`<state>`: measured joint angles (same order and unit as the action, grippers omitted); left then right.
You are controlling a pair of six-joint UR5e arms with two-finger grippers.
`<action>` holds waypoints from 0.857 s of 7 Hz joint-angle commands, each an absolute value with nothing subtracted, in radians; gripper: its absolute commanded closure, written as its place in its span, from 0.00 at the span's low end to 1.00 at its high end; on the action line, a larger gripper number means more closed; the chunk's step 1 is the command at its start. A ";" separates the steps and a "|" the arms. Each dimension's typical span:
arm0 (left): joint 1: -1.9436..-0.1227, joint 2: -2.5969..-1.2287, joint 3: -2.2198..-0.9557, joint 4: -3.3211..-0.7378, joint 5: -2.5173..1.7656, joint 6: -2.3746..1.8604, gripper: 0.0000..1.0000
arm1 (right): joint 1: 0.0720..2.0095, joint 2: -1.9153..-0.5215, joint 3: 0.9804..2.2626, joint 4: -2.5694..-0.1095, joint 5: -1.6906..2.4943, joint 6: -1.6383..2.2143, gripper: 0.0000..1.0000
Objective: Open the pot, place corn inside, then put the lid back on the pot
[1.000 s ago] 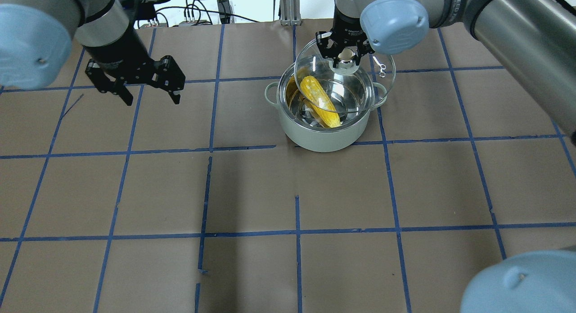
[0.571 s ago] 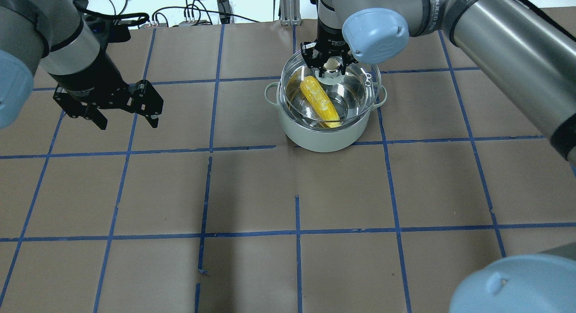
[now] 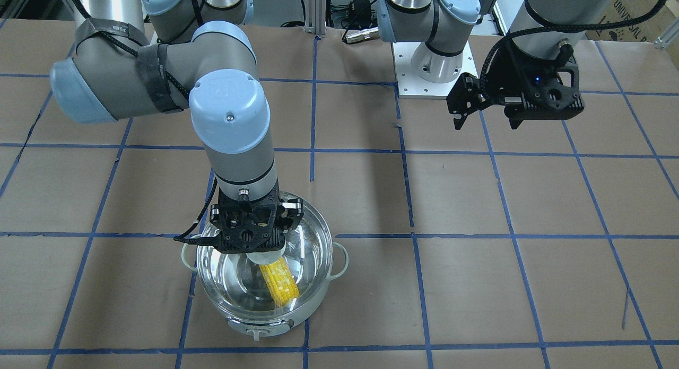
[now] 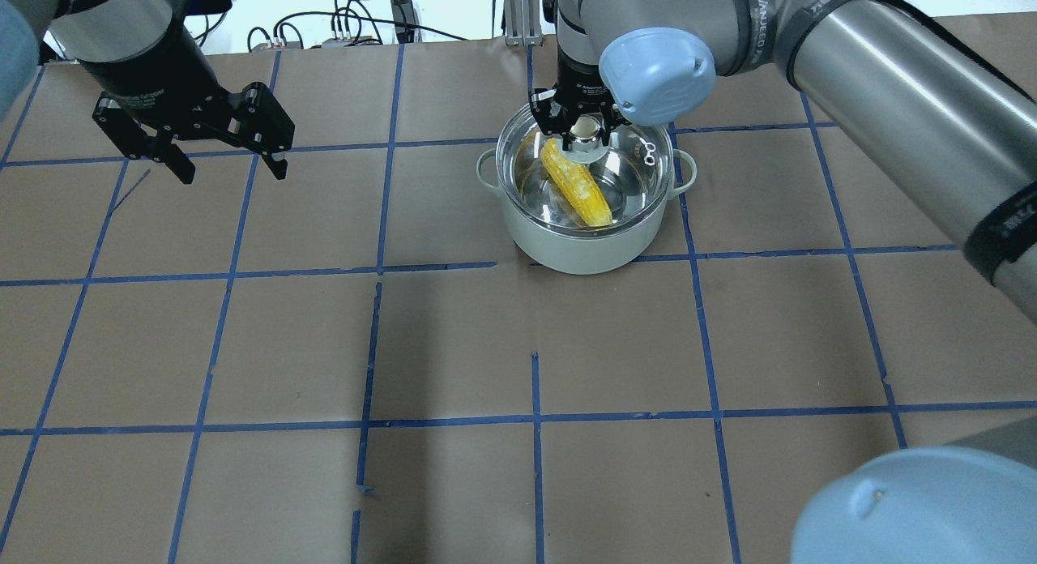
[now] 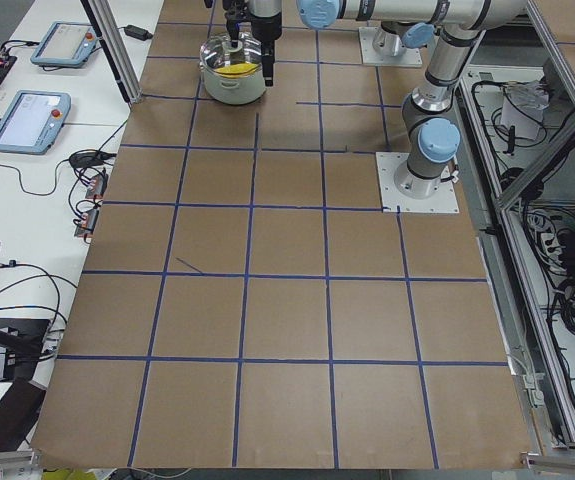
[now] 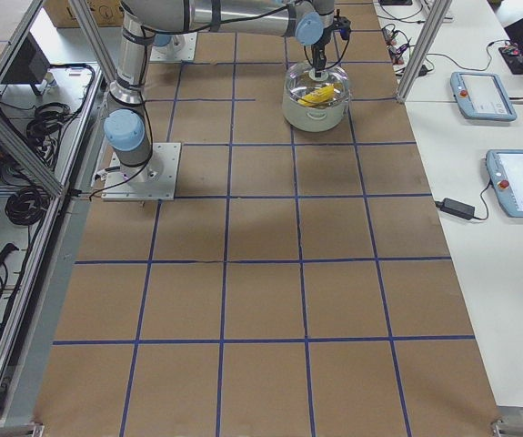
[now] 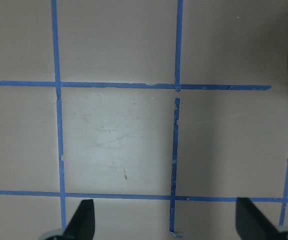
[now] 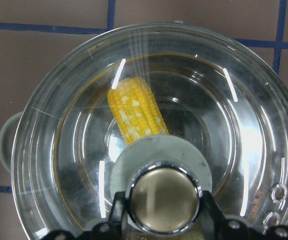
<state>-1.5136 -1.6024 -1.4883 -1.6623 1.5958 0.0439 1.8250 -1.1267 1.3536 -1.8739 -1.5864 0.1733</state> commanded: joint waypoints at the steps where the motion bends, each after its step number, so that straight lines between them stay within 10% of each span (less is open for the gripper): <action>1: -1.540 -1.612 -1.474 -1.658 1.598 0.046 0.00 | 1.825 -1.123 1.353 -1.873 -1.586 0.172 0.92; 6: -1.534 -1.597 -1.479 -1.658 1.597 0.045 0.00 | 1.825 -1.115 1.353 -1.873 -1.586 0.170 0.92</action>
<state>-1.5349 -1.5973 -1.4773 -1.6585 1.5976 0.0459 1.8255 -1.1183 1.3530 -1.8730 -1.5861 0.1708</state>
